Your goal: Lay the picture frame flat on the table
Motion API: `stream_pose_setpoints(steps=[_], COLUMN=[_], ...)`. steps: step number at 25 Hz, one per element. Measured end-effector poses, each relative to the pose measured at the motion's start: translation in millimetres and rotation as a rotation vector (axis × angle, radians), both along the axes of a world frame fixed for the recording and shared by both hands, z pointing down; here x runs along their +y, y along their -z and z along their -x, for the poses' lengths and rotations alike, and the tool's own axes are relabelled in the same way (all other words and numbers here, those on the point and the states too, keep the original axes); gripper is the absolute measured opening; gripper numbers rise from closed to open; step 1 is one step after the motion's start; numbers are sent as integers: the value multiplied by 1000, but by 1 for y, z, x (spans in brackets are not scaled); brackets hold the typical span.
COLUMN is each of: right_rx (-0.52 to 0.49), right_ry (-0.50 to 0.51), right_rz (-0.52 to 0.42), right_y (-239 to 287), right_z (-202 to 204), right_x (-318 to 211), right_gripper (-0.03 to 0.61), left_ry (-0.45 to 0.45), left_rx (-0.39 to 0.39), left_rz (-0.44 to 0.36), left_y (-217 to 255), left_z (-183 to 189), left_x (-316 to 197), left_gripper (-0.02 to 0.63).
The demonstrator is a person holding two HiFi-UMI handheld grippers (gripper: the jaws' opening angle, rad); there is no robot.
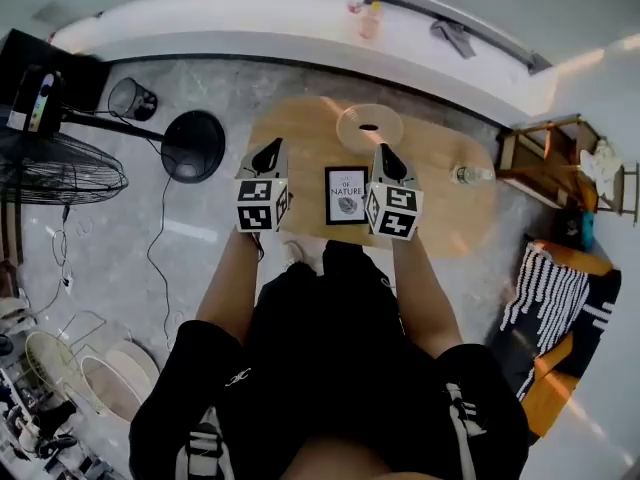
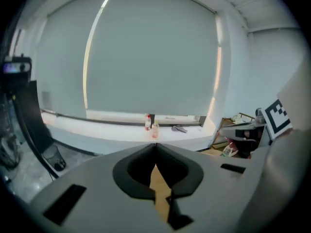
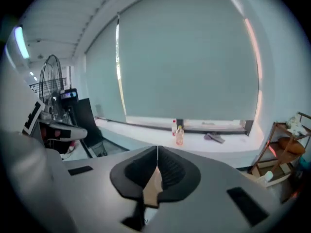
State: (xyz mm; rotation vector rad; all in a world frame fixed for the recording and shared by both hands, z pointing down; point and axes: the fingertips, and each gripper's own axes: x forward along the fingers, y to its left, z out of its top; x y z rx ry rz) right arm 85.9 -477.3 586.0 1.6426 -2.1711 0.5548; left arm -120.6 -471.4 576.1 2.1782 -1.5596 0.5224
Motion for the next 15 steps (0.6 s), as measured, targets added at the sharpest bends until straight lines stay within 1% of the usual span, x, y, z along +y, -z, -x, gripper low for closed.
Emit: stream_pose_setpoints(steps=[3, 5, 9, 12, 13, 15], right_rx=[-45, -62, -105, -136, -141, -135], right_ry=[-51, -64, -35, -41, -47, -61], right_rz=[-146, -230, -397, -509, -535, -557], right_y=[83, 135, 233, 298, 314, 331], right_z=[5, 8, 19, 19, 16, 6], right_x=[-8, -5, 13, 21, 23, 31], right_gripper=[12, 12, 12, 12, 12, 12], left_ry=[-22, -21, 40, 59, 66, 80], left_rx=[-95, -123, -108, -86, -71, -38], left_rz=[-138, -226, -382, -490, -524, -570], left_y=[76, 125, 214, 276, 294, 320], left_z=[15, 22, 34, 34, 33, 29], left_x=[-5, -3, 9, 16, 20, 30], left_gripper=[21, 21, 21, 21, 21, 21])
